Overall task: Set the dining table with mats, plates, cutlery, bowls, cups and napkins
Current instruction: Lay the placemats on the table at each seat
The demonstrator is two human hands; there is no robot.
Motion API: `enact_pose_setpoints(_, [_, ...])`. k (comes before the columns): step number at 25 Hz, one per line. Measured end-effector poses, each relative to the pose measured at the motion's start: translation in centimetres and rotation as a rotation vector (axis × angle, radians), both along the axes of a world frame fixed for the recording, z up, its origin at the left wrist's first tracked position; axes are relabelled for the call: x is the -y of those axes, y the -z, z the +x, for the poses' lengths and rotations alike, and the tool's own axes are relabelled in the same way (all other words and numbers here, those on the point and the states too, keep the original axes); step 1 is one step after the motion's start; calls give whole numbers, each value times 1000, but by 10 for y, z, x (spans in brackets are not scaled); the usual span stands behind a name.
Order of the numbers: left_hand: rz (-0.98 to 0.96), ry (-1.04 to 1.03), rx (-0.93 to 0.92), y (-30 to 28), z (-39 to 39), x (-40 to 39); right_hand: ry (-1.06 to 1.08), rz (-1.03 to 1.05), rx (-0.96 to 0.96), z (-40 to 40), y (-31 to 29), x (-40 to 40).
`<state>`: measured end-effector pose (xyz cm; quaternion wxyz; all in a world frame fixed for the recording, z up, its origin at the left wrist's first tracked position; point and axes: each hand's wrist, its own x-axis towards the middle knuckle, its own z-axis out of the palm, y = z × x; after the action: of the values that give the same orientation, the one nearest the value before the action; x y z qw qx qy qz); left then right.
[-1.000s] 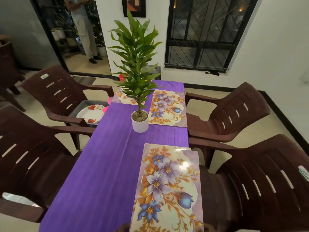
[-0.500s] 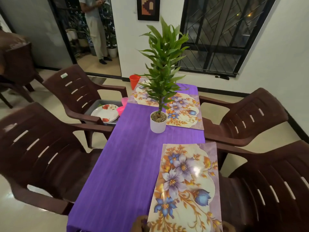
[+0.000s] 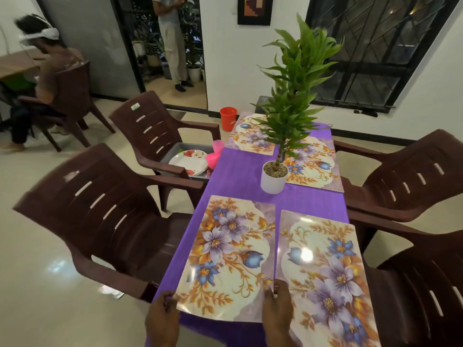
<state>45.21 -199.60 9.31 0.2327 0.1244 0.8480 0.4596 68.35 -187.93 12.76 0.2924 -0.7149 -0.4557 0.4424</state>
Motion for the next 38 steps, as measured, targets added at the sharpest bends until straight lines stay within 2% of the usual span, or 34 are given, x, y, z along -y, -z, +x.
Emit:
enact_pose_setpoints(3, [-146, 71, -99, -11, -30, 0, -129, -66, 92, -32, -3, 7])
enact_pose_setpoints(6, [-171, 115, -152, -7, -51, -3, -378, -166, 249, -48, -5, 10])
enact_pose_setpoints(9, [-198, 169, -173, -2, -57, -7, -644, -153, 490, -52, -4, 22])
enact_pose_setpoints(11, [-212, 161, -174, 0, -58, -7, -725, -128, 589, -55, -1, 32])
enact_pose_setpoints(16, [-237, 161, -182, 6, -57, 6, -769, -52, 752, -55, 4, 51])
enact_pose_setpoints(22, [-253, 194, -114, 7, -56, 19, -825, 0, 763, -49, 12, 62])
enact_pose_setpoints(25, [-266, 203, -93, 1, -55, 19, -893, -17, 833, -46, 20, 65])
enact_pose_setpoints(27, [-292, 247, -59, -3, -54, 21, -913, -18, 855, -46, 21, 68])
enact_pose_setpoints(30, [-310, 395, -139, 6, -57, 27, -925, -53, 913, -49, 11, 73])
enact_pose_setpoints(32, [-332, 439, -176, 11, -60, 28, -899, -66, 866, -45, 29, 74])
enact_pose_setpoints(34, [-324, 436, -196, 11, -62, 21, -843, 38, 831, -43, 51, 75])
enact_pose_setpoints(38, [-244, 435, -181, 1, -68, -7, -797, -12, 763, -50, 47, 54])
